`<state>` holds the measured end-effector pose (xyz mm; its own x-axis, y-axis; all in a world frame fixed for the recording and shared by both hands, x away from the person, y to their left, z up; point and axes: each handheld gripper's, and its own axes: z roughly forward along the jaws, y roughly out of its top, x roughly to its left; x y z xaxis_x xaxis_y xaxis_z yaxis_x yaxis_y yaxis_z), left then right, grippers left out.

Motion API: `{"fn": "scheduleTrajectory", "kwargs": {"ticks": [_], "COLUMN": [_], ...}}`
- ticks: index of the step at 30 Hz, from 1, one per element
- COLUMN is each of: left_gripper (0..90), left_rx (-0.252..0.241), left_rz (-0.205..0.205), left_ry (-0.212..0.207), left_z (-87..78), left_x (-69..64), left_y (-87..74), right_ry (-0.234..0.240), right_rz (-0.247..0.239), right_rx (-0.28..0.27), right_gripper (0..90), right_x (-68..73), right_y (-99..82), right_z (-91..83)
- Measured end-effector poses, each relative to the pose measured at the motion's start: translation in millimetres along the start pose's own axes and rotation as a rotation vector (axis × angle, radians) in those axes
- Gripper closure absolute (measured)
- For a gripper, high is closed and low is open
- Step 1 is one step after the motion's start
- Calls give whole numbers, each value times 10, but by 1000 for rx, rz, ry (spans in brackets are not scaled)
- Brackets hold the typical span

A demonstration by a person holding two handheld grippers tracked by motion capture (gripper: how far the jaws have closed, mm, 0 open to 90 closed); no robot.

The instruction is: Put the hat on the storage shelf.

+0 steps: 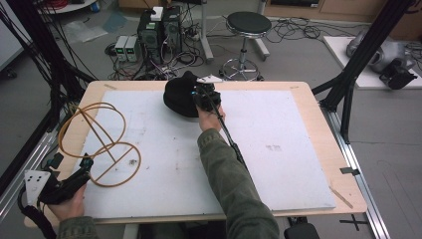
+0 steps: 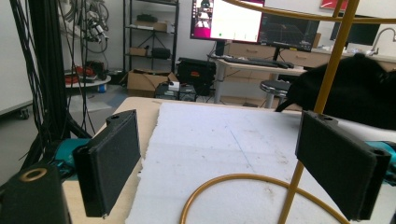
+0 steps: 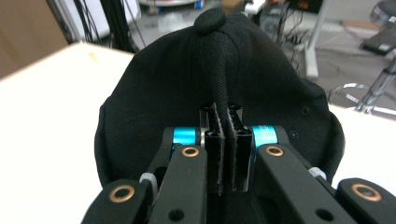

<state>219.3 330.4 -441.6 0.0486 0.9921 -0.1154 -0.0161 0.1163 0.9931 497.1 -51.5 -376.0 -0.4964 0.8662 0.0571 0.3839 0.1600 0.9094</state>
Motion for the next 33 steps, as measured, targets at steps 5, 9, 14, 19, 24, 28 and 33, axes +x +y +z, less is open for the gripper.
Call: {"fn": "scheduleTrajectory", "kwargs": {"ticks": [5, 9, 14, 19, 24, 28, 33], "left_gripper": [141, 141, 141, 141, 144, 145, 145], "left_rx": [-3, 2, 5, 8, 5, 4, 4], "left_rz": [-2, 3, -2, 5, 2, 4, -2], "left_ry": [-2, -6, -8, -13, -15, -15, -19], "left_z": [3, 11, 18, 25, 20, 13, 17], "left_x": [-9, -23, -41, -62, -64, -59, -55], "left_y": [-2, -7, -15, -16, -16, -15, -16], "right_ry": [4, 18, 39, 54, 86, 114, 143], "right_rz": [19, 27, -9, -48, -75, -91, -100], "right_rx": [-88, -139, -191, -228, -253, -280, -307], "right_gripper": [878, 878, 878, 878, 878, 878, 878], "right_x": [-75, -98, -38, 66, 158, 232, 326], "right_y": [191, 308, 465, 642, 793, 847, 874], "right_z": [-257, -424, -609, -762, -887, -976, -1038]}}
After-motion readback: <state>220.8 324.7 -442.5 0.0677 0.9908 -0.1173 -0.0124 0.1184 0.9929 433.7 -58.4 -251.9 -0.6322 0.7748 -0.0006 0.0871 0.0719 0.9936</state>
